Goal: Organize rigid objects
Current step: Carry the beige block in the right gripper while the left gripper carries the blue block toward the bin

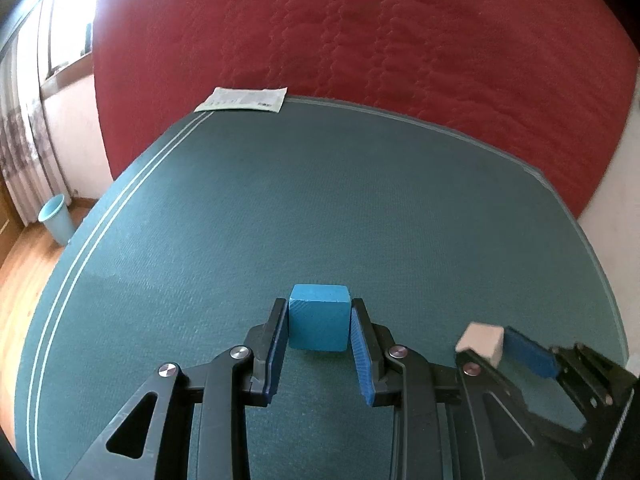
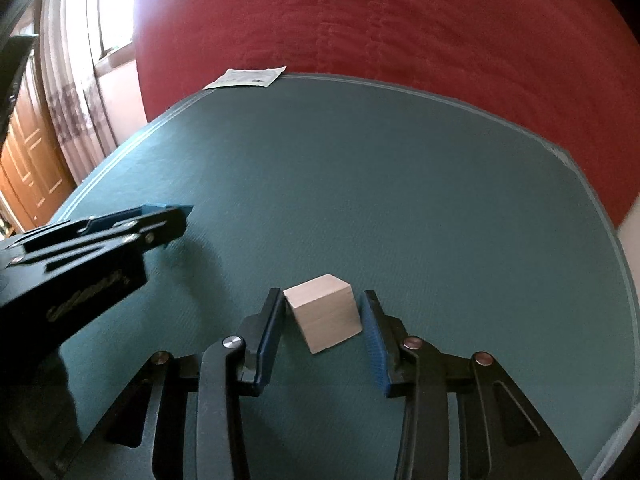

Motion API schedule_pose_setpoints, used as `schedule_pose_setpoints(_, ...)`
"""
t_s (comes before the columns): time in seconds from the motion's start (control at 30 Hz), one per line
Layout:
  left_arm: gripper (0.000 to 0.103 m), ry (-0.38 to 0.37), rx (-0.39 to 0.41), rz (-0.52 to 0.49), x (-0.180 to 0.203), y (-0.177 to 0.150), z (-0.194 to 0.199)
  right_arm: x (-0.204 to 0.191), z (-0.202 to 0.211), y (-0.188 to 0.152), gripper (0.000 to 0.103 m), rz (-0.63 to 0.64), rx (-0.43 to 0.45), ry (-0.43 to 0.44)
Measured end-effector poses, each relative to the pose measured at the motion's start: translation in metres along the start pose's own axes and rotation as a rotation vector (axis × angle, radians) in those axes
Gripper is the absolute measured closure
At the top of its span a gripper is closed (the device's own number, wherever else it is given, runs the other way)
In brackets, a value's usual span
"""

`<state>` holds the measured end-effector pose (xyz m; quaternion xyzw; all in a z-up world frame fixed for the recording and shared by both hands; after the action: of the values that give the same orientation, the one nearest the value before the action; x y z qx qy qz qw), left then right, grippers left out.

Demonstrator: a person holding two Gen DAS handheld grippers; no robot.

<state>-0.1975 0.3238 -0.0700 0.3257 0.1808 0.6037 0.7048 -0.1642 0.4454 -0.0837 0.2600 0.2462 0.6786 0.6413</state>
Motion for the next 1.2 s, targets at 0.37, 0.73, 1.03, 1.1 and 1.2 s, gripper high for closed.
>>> schedule_pose_setpoints(0.37,0.071,-0.019,0.042,-0.062,0.018,0.002,0.008,0.003,0.041,-0.028,0.063,-0.066,0.026,0.023)
schedule_pose_setpoints(0.73,0.071,-0.036,0.073,-0.113,0.032,0.002,0.013,0.012,0.076,-0.043,0.063,-0.121,0.059,0.023)
schedule_pose_setpoints(1.03,0.071,-0.046,0.089,-0.149,0.042,0.000,0.013,0.032,0.096,-0.052,0.063,-0.183,0.082,-0.005)
schedule_pose_setpoints(1.1,0.071,-0.048,0.092,-0.157,0.045,0.000,0.012,0.037,0.099,-0.054,0.063,-0.199,0.087,-0.016)
schedule_pose_setpoints(1.2,0.071,-0.051,0.097,-0.172,0.050,-0.003,0.014,0.046,0.103,-0.060,0.063,-0.228,0.089,-0.033)
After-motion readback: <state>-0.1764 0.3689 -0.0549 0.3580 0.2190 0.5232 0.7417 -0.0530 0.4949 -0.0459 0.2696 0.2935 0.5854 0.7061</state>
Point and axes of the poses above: each gripper's, at about its wrist camera, not at the fingertips, and z roughly against the way its jaws point, x to its right, y to its top, the point moved 5 cm from there along -z, roughly the way its jaws point, and after that the axes turned 1 degree about -y, right-handed, at the moved point
